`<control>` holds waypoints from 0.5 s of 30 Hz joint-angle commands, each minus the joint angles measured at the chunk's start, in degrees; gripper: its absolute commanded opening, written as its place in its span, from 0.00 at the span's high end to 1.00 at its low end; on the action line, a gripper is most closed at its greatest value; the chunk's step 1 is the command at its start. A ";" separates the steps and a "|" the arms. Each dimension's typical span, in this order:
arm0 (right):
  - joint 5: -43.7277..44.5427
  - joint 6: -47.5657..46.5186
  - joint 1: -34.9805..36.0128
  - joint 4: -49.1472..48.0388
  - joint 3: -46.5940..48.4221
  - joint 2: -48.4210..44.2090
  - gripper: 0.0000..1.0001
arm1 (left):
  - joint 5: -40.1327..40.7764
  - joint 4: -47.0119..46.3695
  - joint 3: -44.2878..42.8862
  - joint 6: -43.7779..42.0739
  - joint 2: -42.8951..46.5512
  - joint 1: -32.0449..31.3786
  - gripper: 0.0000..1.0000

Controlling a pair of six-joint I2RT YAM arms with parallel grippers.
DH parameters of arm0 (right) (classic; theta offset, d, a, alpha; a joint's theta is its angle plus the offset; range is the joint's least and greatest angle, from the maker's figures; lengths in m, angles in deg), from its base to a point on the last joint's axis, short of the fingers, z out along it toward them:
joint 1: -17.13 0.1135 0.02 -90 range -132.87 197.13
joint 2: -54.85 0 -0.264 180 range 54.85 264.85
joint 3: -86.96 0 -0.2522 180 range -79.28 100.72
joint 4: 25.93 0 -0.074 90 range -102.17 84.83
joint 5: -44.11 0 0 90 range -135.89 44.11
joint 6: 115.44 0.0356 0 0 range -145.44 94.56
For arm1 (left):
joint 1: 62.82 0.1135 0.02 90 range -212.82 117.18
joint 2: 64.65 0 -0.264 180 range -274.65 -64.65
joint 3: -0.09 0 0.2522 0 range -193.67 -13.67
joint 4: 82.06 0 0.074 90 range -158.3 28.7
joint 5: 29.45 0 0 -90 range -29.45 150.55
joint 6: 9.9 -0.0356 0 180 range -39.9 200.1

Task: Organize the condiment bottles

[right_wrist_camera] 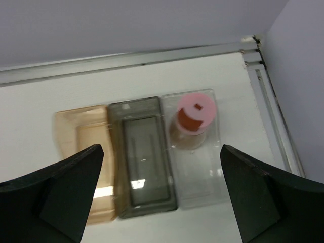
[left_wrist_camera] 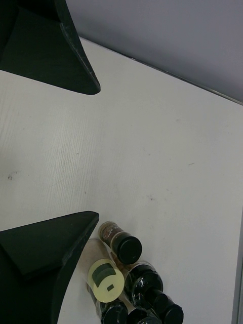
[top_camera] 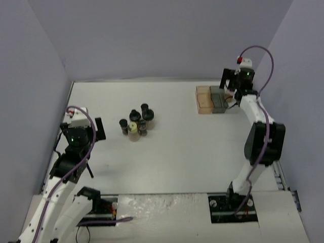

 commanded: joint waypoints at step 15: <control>5.57 6.01 46.39 -9.64 -30.49 -30.06 0.05 | -15.52 1.25 -5.49 6.39 -4.99 -0.14 0.03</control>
